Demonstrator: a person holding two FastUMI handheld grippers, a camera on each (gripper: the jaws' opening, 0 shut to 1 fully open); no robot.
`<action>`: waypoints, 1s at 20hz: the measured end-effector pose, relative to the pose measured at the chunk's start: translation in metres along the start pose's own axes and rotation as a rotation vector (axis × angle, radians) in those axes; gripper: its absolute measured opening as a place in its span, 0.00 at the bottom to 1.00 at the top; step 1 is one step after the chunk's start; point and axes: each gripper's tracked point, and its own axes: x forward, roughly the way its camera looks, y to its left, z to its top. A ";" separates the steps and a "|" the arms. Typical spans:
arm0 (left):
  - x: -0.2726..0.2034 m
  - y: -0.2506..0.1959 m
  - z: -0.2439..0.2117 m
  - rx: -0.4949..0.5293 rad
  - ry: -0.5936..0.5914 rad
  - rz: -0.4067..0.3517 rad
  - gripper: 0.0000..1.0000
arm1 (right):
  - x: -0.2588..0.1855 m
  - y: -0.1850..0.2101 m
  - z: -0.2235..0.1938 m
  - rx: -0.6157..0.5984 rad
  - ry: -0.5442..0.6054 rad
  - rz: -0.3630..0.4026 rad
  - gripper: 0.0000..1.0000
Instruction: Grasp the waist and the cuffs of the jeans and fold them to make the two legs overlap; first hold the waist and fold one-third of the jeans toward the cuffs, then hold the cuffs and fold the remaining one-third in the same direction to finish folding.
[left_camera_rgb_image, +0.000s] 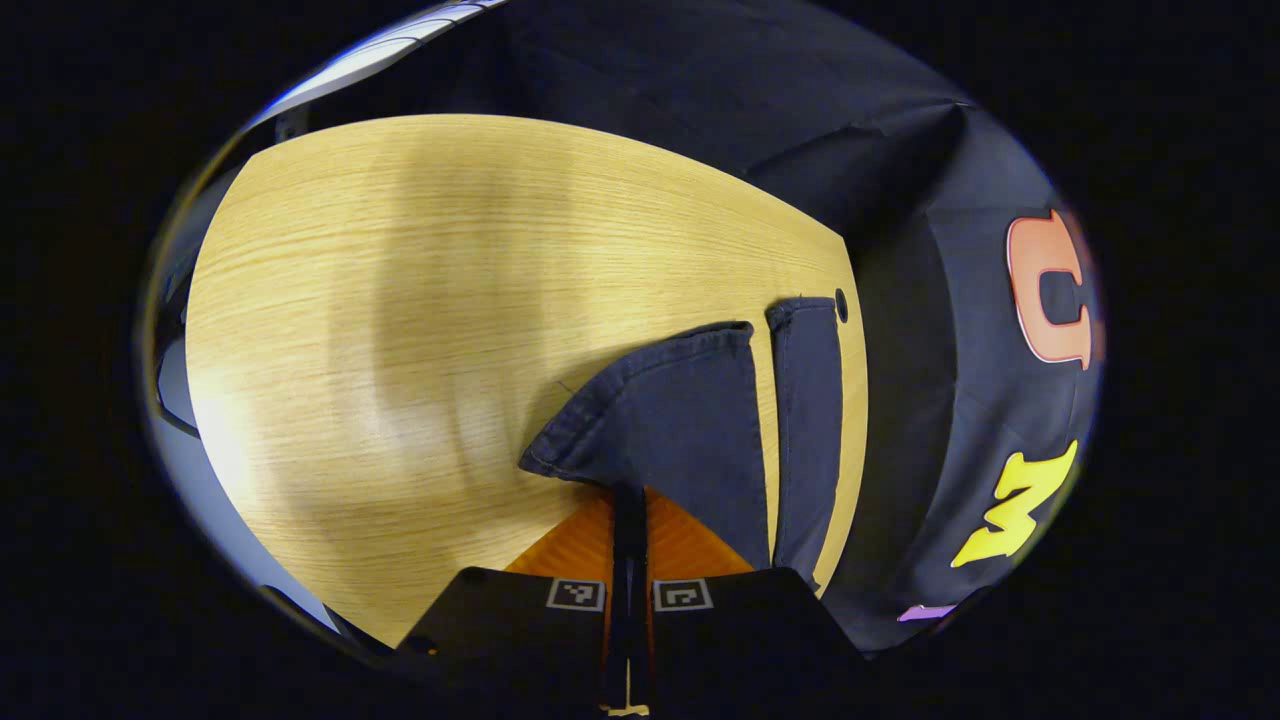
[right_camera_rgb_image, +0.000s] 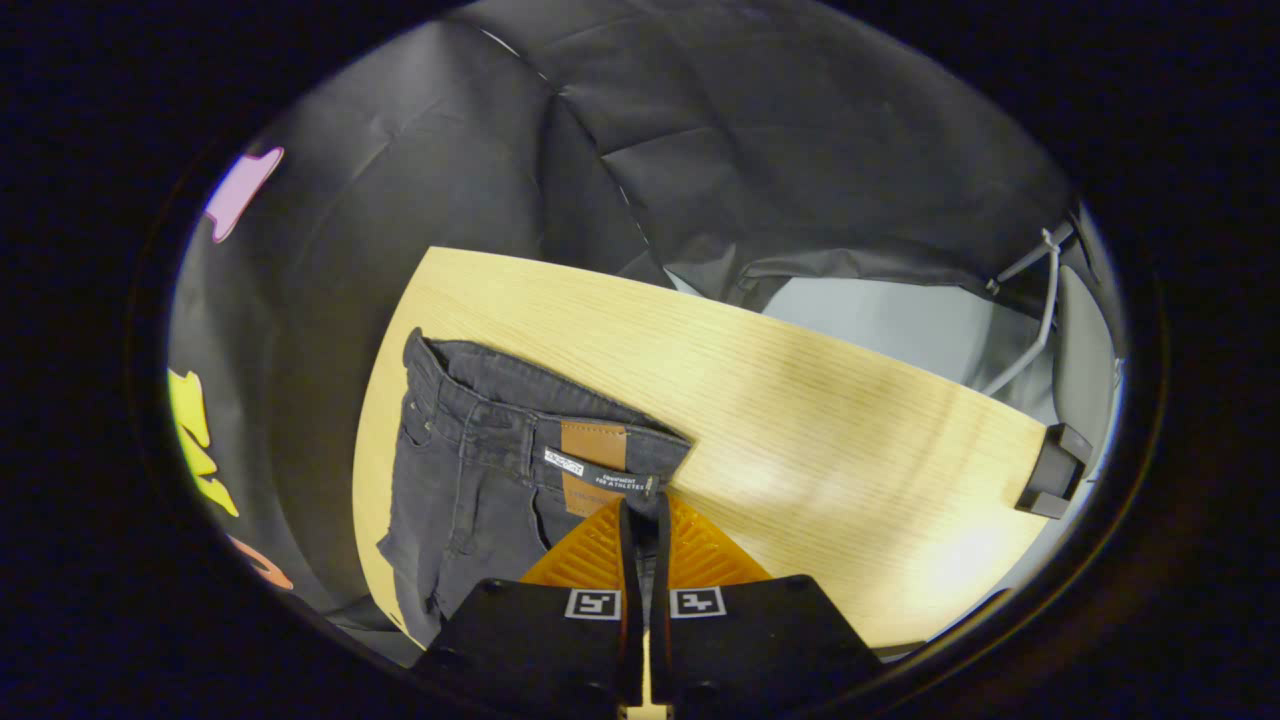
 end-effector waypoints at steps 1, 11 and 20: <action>-0.005 -0.005 0.001 0.013 0.005 -0.007 0.04 | -0.005 0.002 0.001 -0.002 -0.003 0.020 0.03; -0.056 -0.057 0.012 0.122 0.028 -0.094 0.04 | -0.099 0.069 0.015 -0.026 -0.060 0.230 0.03; -0.033 -0.139 0.050 0.226 0.123 -0.112 0.04 | -0.108 0.144 0.037 -0.089 -0.054 0.285 0.03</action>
